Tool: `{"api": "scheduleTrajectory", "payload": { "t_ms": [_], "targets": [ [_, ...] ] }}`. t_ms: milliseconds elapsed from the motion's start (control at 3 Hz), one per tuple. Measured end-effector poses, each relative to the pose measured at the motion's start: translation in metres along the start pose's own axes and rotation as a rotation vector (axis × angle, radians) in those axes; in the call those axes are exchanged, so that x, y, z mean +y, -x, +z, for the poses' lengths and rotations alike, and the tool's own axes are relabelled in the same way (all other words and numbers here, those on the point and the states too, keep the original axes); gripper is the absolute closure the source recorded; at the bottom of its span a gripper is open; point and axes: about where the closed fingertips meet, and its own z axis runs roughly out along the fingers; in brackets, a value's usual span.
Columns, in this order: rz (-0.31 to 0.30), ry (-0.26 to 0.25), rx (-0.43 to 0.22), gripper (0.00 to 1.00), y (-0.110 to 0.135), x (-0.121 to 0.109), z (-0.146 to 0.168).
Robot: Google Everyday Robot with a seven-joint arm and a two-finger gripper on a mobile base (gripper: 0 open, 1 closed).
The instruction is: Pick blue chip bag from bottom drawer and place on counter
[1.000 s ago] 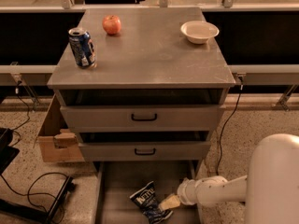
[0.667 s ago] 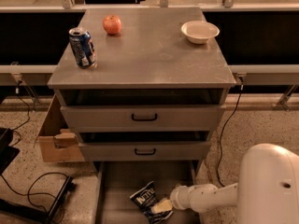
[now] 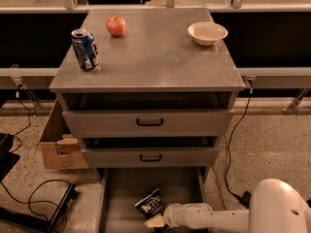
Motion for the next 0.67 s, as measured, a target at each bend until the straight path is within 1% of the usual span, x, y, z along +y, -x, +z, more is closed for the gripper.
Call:
{"api": "scheduleTrajectory", "payload": {
  "t_ms": [333,667],
  "targets": [
    [0.005,0.034,-0.012,0.40,0.001,0.004,0.009],
    [-0.034,0.022,-0.023,0.62,0.013,-0.006,-0.015]
  ]
}}
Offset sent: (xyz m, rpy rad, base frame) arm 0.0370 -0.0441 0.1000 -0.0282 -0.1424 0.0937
